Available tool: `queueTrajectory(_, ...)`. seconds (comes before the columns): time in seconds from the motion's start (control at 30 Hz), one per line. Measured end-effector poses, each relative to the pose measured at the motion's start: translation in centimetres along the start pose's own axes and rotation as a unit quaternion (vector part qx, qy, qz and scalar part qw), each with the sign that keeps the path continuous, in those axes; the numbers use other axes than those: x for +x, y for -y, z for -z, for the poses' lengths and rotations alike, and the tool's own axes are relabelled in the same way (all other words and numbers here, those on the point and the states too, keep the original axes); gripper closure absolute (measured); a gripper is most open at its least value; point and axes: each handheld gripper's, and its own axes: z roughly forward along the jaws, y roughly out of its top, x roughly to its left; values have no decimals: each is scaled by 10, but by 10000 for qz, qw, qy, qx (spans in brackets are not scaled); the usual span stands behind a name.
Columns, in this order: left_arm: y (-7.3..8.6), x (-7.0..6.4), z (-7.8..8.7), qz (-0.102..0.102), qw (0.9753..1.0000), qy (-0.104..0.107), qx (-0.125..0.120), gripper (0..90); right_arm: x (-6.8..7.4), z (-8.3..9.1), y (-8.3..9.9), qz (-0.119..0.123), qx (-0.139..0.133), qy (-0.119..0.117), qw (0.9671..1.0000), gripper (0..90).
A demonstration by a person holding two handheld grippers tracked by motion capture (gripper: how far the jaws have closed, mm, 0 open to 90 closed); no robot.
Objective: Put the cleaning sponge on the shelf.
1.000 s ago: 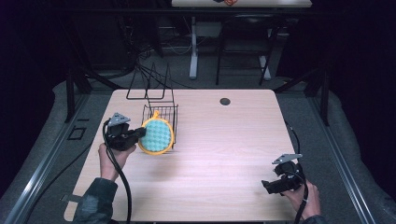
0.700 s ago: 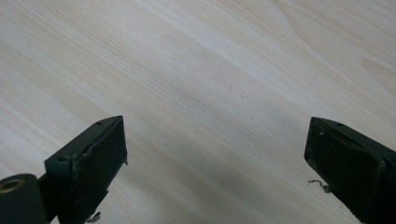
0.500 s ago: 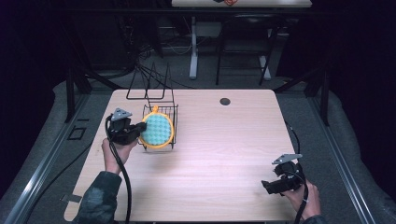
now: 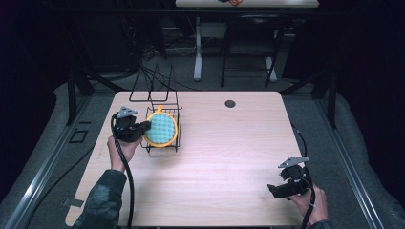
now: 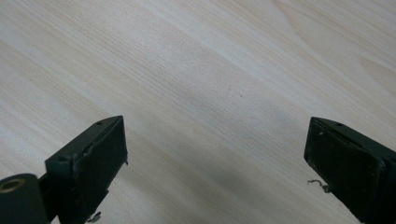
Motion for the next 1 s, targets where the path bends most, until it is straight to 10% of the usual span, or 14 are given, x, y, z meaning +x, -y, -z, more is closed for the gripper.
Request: queueTrajectory(1.0,7,18,-40,5,9995,-95,314,870,1,0,0,24,13,6,10000,60)
